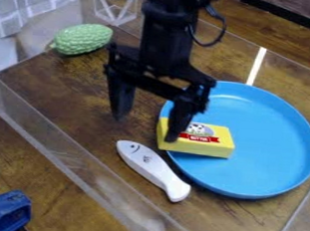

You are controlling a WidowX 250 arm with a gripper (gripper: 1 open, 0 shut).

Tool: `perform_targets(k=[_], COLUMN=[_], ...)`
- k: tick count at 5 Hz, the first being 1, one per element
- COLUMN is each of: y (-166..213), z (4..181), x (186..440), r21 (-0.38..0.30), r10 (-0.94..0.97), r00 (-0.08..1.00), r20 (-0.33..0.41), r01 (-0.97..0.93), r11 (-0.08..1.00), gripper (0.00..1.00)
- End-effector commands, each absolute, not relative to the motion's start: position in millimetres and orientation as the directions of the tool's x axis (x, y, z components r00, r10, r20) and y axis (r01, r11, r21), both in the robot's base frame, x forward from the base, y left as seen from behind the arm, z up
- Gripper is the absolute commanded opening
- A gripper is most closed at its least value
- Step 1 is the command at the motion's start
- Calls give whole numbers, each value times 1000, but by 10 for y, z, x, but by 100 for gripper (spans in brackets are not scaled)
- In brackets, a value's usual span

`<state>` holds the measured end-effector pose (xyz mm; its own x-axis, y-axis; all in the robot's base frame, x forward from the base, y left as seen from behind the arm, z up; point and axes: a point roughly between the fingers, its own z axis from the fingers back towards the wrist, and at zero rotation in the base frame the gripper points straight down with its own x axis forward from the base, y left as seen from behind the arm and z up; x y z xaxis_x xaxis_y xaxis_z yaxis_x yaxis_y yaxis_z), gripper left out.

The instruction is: Remove the white object from inside the blue tray and put it on the table

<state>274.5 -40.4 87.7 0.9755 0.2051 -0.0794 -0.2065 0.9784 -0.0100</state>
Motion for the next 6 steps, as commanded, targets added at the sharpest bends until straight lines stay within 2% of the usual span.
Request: perform_targets(k=[1,3,4,5,6], y=[-503,-669,-704,-728,-723], z=[892,544,375,294,348], x=[2750,2719,2753,2787,2856], r21=[-52,-80,-70,-57,-59], r10=[270,341,330,317,302], r00=[963,940,943,947,951], r20=[1,27,41,58,70], r01=[-270,-338,-326,-314,-298], r11=[961,938,943,948,953], gripper=[100,100,100,100,100])
